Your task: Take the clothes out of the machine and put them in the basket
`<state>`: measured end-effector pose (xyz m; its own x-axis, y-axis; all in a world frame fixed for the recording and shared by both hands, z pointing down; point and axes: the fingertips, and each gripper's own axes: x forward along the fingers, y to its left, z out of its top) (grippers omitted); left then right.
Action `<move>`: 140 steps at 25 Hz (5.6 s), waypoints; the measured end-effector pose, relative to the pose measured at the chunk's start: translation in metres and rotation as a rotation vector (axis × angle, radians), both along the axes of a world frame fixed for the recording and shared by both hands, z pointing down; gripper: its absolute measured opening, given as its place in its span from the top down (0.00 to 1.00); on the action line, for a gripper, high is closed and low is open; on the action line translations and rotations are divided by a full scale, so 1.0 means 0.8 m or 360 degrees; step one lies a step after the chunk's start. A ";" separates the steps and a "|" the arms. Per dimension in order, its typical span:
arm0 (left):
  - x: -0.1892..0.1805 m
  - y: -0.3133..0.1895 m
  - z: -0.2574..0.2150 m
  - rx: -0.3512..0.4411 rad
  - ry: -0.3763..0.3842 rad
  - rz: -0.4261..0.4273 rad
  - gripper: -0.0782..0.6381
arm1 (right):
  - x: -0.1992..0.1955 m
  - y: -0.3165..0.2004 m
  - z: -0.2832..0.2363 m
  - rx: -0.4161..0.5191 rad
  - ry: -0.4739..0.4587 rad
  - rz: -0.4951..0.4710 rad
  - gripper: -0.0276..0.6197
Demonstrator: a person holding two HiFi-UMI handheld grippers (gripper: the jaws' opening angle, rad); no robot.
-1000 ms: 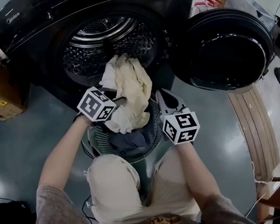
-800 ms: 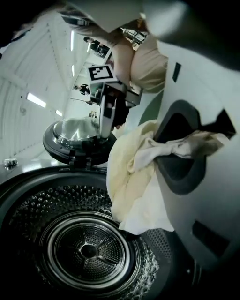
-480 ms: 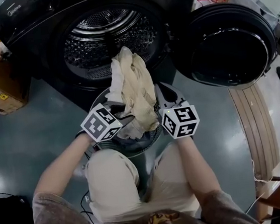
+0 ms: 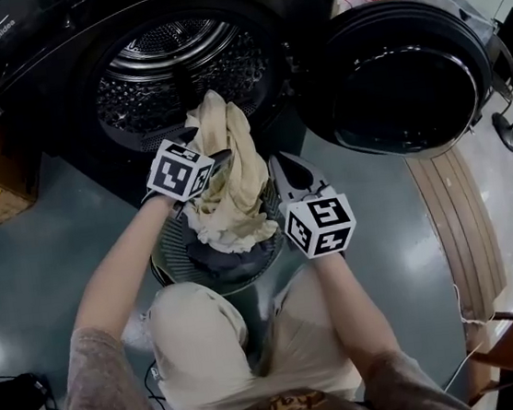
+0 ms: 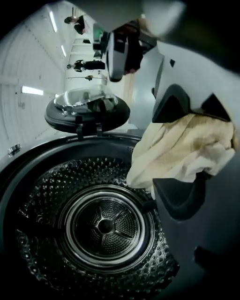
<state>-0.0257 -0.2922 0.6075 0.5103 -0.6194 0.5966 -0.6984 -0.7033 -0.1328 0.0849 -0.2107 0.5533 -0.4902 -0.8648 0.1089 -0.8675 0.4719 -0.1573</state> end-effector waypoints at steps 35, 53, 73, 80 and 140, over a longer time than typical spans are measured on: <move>-0.041 0.144 -0.022 -0.0092 0.0240 0.0086 0.80 | -0.013 -0.013 0.011 -0.0021 -0.0019 -0.0038 0.96; -0.066 0.139 -0.014 -0.0277 0.0273 0.0032 0.40 | -0.031 -0.027 0.004 -0.0198 -0.0112 0.0006 0.96; -0.131 0.173 -0.483 -0.0528 0.0621 -0.0252 0.40 | -0.125 0.029 -0.442 -0.0608 0.0055 -0.0214 0.96; -0.137 0.160 -0.649 -0.0347 0.0702 -0.0194 0.40 | -0.158 0.043 -0.594 -0.0488 0.0104 -0.0346 0.96; -0.109 0.120 -0.741 0.0183 0.0929 -0.0398 0.88 | -0.072 -0.013 -0.669 -0.0227 0.0178 -0.0513 0.96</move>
